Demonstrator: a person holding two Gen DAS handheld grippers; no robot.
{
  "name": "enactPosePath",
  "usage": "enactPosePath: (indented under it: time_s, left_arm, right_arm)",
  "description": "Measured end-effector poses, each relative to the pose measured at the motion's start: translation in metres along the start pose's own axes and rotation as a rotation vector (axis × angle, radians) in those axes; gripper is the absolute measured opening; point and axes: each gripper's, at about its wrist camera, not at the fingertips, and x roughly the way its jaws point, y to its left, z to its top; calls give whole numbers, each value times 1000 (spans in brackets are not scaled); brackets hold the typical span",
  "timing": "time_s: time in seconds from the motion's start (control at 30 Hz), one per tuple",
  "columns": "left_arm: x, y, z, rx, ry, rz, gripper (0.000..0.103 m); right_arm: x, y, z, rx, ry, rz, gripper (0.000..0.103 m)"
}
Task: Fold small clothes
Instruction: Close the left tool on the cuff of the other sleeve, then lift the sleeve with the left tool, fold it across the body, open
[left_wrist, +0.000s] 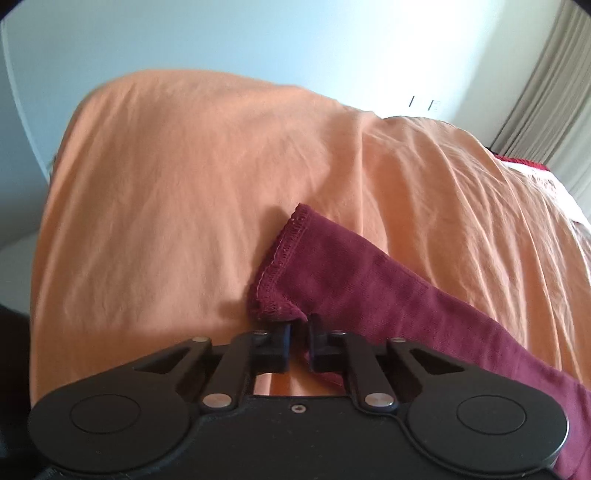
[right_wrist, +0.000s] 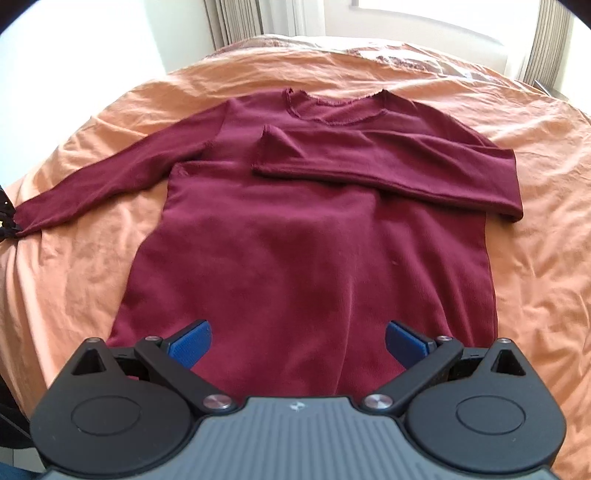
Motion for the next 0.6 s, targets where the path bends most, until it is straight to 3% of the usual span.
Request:
enactPosePath:
  time_s: [0.23,0.43,0.6]
  left_arm:
    - [-36,-32,-6,166,-150,8,3]
    - [-89,-79,-6,363,-351,-98,3]
    - [-141,-130,-17,512,-504,-267,3]
  right_arm:
    - [0,-7,2,27,-9,-20,103]
    - [0,-16,4,49,-25,-24,103]
    - [0,-27,7,65,-40,-28,103]
